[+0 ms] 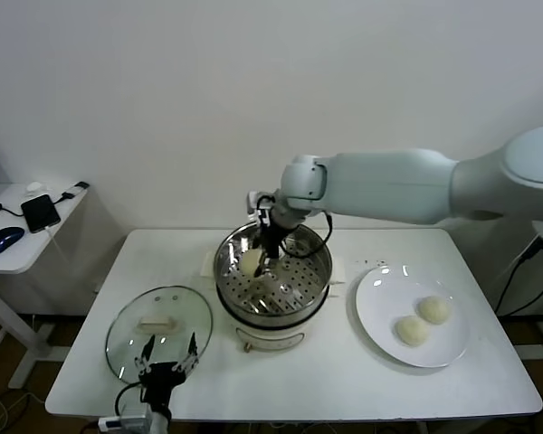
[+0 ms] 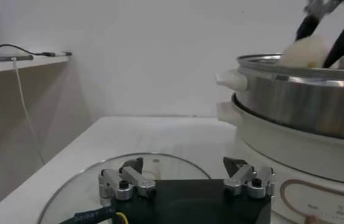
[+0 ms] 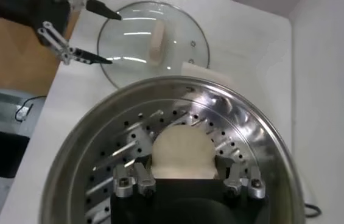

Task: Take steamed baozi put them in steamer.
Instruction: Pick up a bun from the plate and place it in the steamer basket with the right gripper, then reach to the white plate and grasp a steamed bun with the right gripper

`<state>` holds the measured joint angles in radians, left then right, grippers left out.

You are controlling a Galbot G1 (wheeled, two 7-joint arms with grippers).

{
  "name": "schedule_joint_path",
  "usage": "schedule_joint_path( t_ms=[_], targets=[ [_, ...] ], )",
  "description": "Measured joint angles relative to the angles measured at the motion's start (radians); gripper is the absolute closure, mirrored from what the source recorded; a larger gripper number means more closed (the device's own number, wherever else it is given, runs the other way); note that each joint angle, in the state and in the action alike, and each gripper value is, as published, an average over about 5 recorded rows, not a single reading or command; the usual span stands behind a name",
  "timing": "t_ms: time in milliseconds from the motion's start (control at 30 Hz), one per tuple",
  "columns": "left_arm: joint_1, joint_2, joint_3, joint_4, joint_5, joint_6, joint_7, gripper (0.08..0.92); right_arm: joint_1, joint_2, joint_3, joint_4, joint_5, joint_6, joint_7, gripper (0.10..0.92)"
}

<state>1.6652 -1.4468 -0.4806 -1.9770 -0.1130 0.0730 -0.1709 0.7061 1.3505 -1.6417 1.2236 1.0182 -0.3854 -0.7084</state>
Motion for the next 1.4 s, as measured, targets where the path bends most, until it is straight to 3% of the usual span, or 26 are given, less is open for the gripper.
schedule_joint_path(
  t_ms=[167, 467, 633, 1033, 1400],
  targets=[
    [0.000, 0.005, -0.001, 0.002, -0.005, 0.000, 0.000, 0.177, -0.054, 0.035, 0.015, -0.057, -0.007, -0.004, 0.012, 0.338],
    [0.001, 0.005, -0.001, 0.002, -0.009, -0.001, -0.002, 0.177, -0.075, 0.041, 0.029, -0.086, -0.017, 0.015, 0.001, 0.210],
    [0.008, 0.002, -0.001, -0.005, -0.008, -0.002, -0.002, 0.177, -0.023, -0.007, 0.008, -0.066, -0.040, 0.060, -0.061, 0.203],
    [0.007, -0.002, 0.001, -0.014, -0.001, -0.002, 0.000, 0.177, 0.227, -0.330, -0.177, 0.065, -0.150, 0.210, -0.277, 0.203],
    [0.002, -0.019, -0.007, -0.015, 0.006, 0.002, 0.000, 0.177, 0.195, -0.659, -0.265, 0.192, -0.392, 0.217, -0.293, 0.203]
  ],
)
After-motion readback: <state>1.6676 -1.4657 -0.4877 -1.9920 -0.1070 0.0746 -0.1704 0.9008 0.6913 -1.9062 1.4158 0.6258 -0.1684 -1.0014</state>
